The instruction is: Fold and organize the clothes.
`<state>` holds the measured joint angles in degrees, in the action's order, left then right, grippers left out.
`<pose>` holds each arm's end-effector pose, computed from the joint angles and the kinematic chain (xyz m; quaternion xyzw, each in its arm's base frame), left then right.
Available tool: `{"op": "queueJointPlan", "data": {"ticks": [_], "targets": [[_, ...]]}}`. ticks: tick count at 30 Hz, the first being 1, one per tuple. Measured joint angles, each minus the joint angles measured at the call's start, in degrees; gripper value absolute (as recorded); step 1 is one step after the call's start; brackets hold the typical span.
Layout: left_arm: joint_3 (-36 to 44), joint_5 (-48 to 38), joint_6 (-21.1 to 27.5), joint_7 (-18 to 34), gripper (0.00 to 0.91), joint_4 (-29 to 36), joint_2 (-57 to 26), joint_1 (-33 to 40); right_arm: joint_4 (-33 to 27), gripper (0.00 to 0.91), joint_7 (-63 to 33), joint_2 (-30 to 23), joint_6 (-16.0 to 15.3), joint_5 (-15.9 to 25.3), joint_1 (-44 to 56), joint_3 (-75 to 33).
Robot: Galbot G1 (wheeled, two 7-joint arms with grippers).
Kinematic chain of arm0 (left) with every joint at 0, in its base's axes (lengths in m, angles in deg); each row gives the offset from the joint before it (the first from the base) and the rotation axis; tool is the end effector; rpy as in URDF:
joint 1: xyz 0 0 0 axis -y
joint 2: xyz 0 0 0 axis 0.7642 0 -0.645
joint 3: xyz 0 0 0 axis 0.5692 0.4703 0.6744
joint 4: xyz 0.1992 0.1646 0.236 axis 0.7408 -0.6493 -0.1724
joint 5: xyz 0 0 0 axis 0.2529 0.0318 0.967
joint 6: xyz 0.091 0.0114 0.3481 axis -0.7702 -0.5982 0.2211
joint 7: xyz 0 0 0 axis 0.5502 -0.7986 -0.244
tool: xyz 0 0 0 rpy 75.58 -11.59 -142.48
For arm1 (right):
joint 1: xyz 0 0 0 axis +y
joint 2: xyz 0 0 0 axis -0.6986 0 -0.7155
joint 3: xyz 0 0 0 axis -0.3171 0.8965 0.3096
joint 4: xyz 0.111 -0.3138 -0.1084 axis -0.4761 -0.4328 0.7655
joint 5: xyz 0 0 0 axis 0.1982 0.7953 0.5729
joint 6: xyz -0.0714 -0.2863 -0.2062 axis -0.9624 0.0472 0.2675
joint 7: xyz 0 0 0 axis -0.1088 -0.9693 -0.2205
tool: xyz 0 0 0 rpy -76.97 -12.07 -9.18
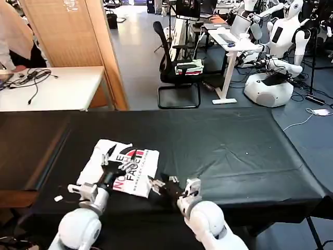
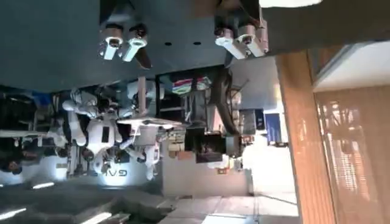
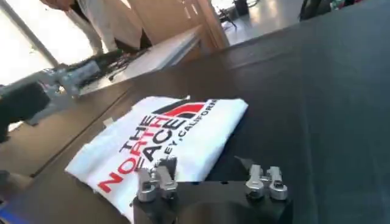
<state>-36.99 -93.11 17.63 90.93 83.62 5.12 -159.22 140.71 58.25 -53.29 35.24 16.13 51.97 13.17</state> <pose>0.2374 0.0391 -0.2653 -0.1137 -0.9922 -0.0379 0.0331 0.2798 0.1019 -0.3028 0.2721 -0.9117 -0.1584 0.2640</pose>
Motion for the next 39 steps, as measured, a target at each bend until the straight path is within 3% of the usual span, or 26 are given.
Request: {"op": "queueJointPlan", "data": {"ticks": [1,5,13,21,22,23,27,30,39], "targets": [[-0.28,-0.02,-0.01,0.0,0.878,0.31,-0.18,-0.23,-0.4,0.078,0.0,-0.22,0.0,0.15,-0.18,0.05],[-1.14,-0.11,-0.05,0.0,0.878,0.92,-0.37,-0.81,-1.29,0.0,0.0,-0.61,-0.01,0.22,-0.72,0.31],[-2.3,-0.31,-0.29,0.09,0.878,1.23,0.08,-1.6,-2.34,0.0,-0.3,-0.29,-0.25,0.08,-1.65,-0.07],[-3.15,-2.21,-1.47,0.25,0.878,0.99,0.72,-2.66,4.03,0.01,-3.14,5.05,-6.47,-5.78,0.97,-5.03],[-3.13,-2.26,-1.6,0.26,0.878,0.85,0.74,-2.63,4.99,0.332,-3.32,6.23,-7.14,-6.79,1.38,-5.94],[-3.03,-2.32,-1.74,0.28,0.878,0.73,0.78,-2.57,5.92,0.878,-3.41,7.38,-7.74,-7.66,1.78,-6.84],[-2.86,-2.31,-2.2,0.61,0.878,0.43,0.94,-2.37,8.9,0.878,-2.32,11.15,-8.86,-7.93,2.99,-9.34],[-2.77,-1.77,-4.65,1.91,0.878,-0.29,1.01,-2.8,11.06,0.878,0.28,13.5,-7.12,-4.85,4.0,-10.91],[-1.94,-0.2,-6.79,2.81,0.878,-1.42,1.6,-4.34,15.83,0.878,5.88,17.23,5.34,8.85,8.23,-13.13]]}}
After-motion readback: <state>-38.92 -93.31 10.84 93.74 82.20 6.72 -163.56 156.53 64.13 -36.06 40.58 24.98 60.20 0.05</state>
